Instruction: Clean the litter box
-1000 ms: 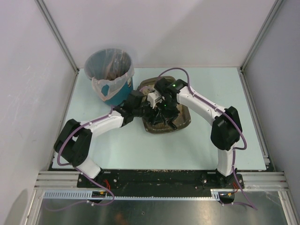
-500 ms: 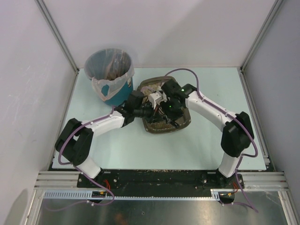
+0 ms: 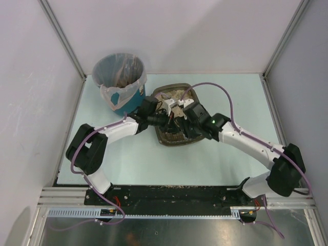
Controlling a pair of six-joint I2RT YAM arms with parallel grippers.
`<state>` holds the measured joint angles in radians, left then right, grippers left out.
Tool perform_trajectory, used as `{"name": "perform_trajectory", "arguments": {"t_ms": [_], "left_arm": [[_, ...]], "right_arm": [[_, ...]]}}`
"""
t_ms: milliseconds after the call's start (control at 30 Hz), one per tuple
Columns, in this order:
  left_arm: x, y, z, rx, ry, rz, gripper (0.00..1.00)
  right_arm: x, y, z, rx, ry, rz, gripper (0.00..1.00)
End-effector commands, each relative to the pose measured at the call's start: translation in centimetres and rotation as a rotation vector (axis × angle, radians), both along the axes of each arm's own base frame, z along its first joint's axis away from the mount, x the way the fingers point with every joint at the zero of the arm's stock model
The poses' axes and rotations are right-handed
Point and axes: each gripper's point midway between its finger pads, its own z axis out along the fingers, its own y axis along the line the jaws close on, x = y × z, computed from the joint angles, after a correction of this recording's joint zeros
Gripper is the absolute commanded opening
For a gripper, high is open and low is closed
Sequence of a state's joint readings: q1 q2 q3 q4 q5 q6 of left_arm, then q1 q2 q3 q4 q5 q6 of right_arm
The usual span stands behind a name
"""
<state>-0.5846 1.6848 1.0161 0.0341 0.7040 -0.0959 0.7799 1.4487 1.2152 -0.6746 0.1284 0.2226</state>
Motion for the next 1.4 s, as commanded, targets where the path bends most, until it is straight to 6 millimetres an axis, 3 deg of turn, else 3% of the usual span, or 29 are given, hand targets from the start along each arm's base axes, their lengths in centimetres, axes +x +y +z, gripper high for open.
{"name": "perform_trajectory", "arguments": {"t_ms": [0,167,567,767,867,900,1000,1133,1167,1233,1300,1367], "left_arm": [[-1.5,-0.6,0.8,-0.018,0.114,-0.055,0.0],[-1.4,-0.5,1.0,-0.025,0.127,-0.059,0.0],[-1.4,-0.6,1.4,-0.031,0.14,-0.054,0.0],[-1.7,-0.7,1.4,-0.031,0.142,-0.063,0.0],[-1.3,-0.6,1.7,-0.013,0.106,-0.032,0.29],[-1.1,-0.5,2.1,-0.011,0.087,-0.024,0.49],[0.0,-0.2,3.6,0.013,0.004,0.042,0.69],[1.6,1.1,6.8,0.06,-0.132,0.184,0.81],[2.6,2.0,7.1,0.096,-0.174,0.259,0.83],[2.7,3.0,7.8,0.14,-0.212,0.329,0.89],[3.7,4.7,7.7,0.213,-0.222,0.452,0.92],[3.4,6.0,6.0,0.288,-0.16,0.505,0.91]], "right_arm": [[1.3,0.7,3.0,0.048,-0.239,-0.046,0.57],[1.0,0.5,2.6,0.038,-0.301,-0.085,0.57],[0.2,-0.3,0.7,0.025,-0.294,-0.098,0.45],[0.4,-0.2,1.7,0.049,-0.332,-0.098,0.16],[0.3,-0.4,2.2,0.058,-0.343,-0.095,0.0],[0.2,-0.5,2.3,0.056,-0.343,-0.096,0.0],[0.0,-1.2,2.6,0.051,-0.342,-0.115,0.0],[-0.1,-1.9,3.4,0.06,-0.34,-0.139,0.0],[0.0,-2.0,3.5,0.064,-0.336,-0.14,0.0],[0.2,-2.2,3.2,0.058,-0.32,-0.143,0.0],[0.6,-2.3,3.3,0.053,-0.309,-0.149,0.0],[1.4,-2.2,3.1,0.039,-0.296,-0.154,0.0]]}}
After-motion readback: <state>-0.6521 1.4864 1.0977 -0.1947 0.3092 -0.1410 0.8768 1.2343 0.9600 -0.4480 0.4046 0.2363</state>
